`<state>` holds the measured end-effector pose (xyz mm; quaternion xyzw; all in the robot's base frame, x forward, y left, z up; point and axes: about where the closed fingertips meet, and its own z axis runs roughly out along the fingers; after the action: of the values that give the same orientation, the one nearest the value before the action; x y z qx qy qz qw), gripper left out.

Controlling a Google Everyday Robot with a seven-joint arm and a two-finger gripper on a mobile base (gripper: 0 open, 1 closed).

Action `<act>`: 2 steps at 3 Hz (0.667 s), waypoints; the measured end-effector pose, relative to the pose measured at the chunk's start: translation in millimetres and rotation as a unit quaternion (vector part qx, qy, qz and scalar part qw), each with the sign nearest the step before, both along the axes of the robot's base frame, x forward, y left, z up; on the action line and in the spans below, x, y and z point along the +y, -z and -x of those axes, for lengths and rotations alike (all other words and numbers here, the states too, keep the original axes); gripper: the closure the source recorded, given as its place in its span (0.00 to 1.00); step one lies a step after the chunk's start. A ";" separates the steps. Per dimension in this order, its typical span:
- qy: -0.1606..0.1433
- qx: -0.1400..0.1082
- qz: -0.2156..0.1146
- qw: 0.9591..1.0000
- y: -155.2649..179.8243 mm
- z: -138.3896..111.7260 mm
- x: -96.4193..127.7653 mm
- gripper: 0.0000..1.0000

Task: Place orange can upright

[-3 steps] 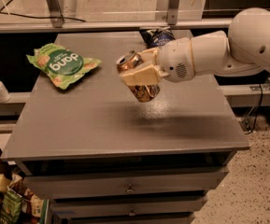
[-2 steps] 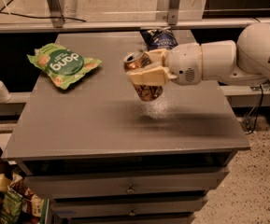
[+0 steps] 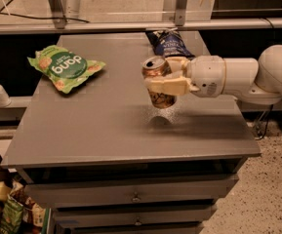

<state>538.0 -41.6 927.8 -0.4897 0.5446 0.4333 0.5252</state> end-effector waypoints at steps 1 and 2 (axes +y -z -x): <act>-0.012 -0.009 -0.024 1.000 9.8 3.6 -7.9 1.00; -0.021 -0.017 -0.044 0.999 19.8 7.3 -13.6 1.00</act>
Offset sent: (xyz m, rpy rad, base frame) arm -0.0107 -0.0270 -0.0337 0.1395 -0.0512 0.0558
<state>530.8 -55.2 908.0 -0.4845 0.5055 0.4600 0.5461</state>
